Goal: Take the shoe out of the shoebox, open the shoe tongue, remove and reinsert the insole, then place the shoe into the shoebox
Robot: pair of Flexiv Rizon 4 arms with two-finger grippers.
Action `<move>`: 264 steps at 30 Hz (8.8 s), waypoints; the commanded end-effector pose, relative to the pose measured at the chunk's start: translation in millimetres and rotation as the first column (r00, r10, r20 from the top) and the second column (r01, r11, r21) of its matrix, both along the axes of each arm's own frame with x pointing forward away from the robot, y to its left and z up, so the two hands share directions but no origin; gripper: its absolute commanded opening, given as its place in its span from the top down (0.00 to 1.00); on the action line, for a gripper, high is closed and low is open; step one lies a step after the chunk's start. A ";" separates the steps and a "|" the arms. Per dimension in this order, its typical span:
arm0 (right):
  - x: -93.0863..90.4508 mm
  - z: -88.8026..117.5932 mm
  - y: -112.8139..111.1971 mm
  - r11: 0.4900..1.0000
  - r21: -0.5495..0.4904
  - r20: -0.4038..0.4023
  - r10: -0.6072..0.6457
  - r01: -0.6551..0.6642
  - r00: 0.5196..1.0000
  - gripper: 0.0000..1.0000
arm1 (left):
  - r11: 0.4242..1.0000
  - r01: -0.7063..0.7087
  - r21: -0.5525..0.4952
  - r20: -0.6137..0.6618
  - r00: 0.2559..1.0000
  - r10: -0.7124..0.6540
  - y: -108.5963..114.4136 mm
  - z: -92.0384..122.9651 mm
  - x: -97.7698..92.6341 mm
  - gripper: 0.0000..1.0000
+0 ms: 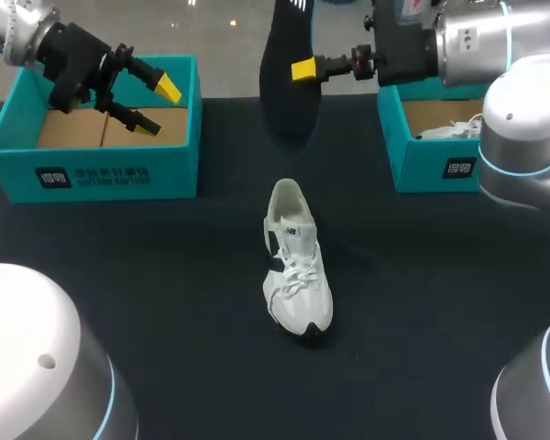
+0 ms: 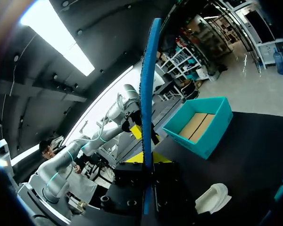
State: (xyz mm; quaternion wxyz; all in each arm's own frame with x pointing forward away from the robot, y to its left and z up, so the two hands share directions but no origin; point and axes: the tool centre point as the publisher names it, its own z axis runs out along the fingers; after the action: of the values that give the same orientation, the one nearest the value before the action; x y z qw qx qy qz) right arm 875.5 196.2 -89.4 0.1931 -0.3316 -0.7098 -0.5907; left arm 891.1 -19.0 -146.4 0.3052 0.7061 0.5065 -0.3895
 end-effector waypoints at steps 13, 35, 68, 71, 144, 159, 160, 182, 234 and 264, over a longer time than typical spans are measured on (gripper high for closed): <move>17.5 -64.0 20.7 1.000 -0.018 0.080 0.016 -0.014 0.997 1.00 | 1.000 0.000 0.003 0.000 1.000 0.000 0.1 0.5 -0.2 0.00; 6.4 -109.8 14.5 1.000 -0.014 0.069 -0.008 0.009 0.998 1.00 | 1.000 0.000 0.003 0.000 1.000 0.000 0.1 0.5 -0.2 0.00; 45.1 -172.4 4.8 0.985 -0.113 0.276 0.158 -0.131 0.948 1.00 | 1.000 0.000 0.003 0.000 1.000 0.000 0.1 0.5 -0.2 0.00; 46.2 -175.5 5.4 0.984 -0.095 0.275 0.173 -0.152 0.946 1.00 | 1.000 0.000 0.003 0.000 1.000 0.000 0.1 0.5 -0.2 0.00; -18.5 -255.7 -3.5 0.979 -0.116 0.090 0.180 -0.169 0.980 0.73 | 1.000 0.000 0.003 0.000 1.000 0.000 0.1 0.5 -0.2 0.00; 5.5 -228.8 2.3 0.973 -0.137 0.156 0.205 -0.184 0.966 0.53 | 1.000 0.000 0.003 0.000 1.000 0.000 0.1 0.5 -0.2 0.00; 7.3 -228.2 2.6 0.973 -0.138 0.157 0.206 -0.185 0.966 0.57 | 1.000 0.000 0.003 0.000 1.000 0.000 0.1 0.5 -0.2 0.00; -23.0 -260.5 -2.1 0.950 -0.160 0.020 0.274 -0.267 0.962 1.00 | 1.000 0.000 0.003 0.000 1.000 0.000 0.1 0.5 -0.2 0.00; -35.4 -263.2 7.0 0.914 -0.091 -0.059 0.390 -0.394 0.919 0.62 | 1.000 0.000 0.003 0.000 1.000 0.000 0.1 0.5 -0.2 0.00; -28.3 -254.8 11.1 0.907 -0.116 -0.045 0.402 -0.404 0.915 1.00 | 1.000 0.000 0.003 0.000 1.000 0.000 0.1 0.5 -0.2 0.00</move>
State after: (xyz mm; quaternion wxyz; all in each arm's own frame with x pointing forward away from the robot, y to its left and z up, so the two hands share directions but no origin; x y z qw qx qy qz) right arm 853.6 209.8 -343.7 0.2992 -0.1919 -0.7959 -0.4901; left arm 890.8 -19.1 -146.1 0.3052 0.7059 0.5067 -0.3897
